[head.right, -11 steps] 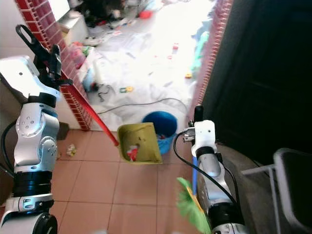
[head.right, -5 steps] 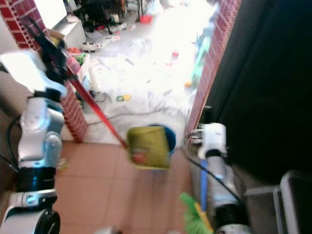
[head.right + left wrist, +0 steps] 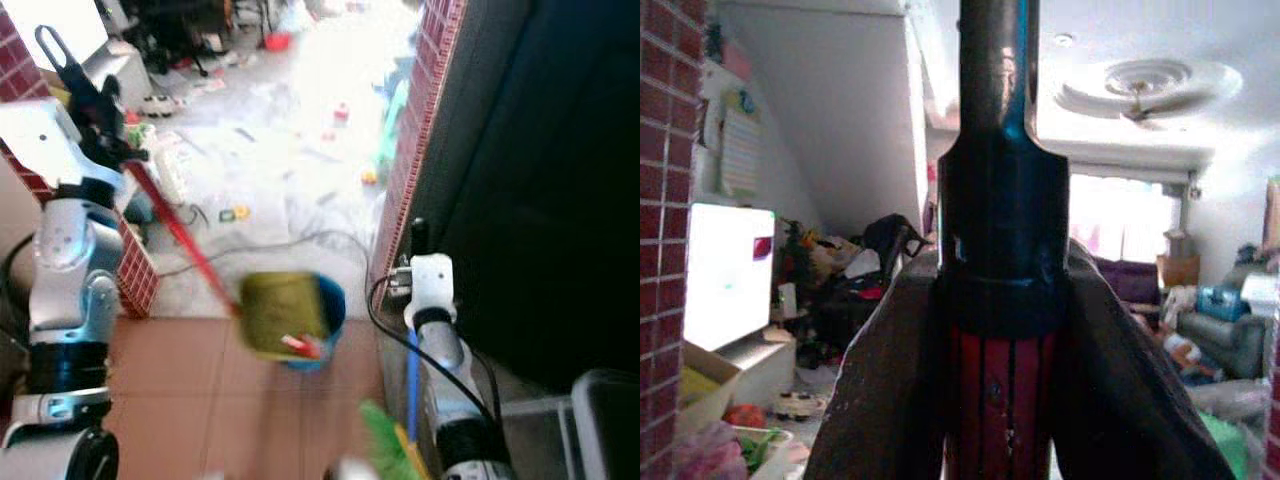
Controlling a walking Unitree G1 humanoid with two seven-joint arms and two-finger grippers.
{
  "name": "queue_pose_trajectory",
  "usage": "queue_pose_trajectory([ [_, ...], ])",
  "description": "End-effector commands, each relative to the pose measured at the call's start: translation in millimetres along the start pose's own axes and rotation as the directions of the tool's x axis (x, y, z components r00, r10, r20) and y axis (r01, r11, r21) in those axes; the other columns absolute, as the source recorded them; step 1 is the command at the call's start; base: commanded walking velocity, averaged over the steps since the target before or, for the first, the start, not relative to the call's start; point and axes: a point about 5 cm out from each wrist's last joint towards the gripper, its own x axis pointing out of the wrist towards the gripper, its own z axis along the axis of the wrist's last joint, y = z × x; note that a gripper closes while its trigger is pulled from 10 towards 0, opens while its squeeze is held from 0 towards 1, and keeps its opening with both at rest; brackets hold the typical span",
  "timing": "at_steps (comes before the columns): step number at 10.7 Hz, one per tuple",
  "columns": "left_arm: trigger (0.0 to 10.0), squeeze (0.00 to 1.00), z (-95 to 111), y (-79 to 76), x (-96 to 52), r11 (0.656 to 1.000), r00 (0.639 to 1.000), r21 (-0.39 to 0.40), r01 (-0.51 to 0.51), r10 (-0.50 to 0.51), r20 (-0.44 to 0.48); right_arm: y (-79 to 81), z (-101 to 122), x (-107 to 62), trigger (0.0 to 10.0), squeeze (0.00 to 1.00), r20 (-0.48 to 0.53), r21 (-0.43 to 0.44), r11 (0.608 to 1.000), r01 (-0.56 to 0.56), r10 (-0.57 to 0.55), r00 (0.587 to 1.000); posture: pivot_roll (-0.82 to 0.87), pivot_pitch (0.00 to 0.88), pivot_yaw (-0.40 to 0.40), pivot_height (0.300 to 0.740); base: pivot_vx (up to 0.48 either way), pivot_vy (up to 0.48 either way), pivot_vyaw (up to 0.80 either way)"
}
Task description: Sweep floor
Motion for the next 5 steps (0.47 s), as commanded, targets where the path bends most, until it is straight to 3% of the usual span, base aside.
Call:
queue_pose_trajectory([
  [1, 10.0, 0.0, 17.0, 7.3, 6.1, 0.999, 0.996, 0.035, -0.022, 0.019, 0.082, 3.0, 9.8, 4.2, 10.0, 0.0, 0.042, -0.011, 1.0, -0.008, 0.008, 0.999, -0.07, 0.0, 0.008, 0.74, 0.424, 0.0, 0.0],
  [3, 10.0, 0.0, 16.1, 6.7, 6.0, 0.999, 0.997, 0.046, -0.025, 0.021, 0.079, 2.7, 9.3, 3.8, 10.0, 0.0, 0.039, -0.011, 1.0, -0.008, 0.008, 0.999, -0.07, 0.0, 0.008, 0.74, 0.332, 0.27, 0.0],
  [5, 10.0, 0.0, 13.0, 2.4, 3.6, 0.999, 0.997, 0.049, -0.013, 0.009, 0.072, 2.4, 9.3, 3.9, 10.0, 0.0, 0.038, -0.011, 1.0, -0.01, 0.01, 0.999, -0.07, 0.0, 0.008, 0.74, 0.0, 0.0, 0.0],
])
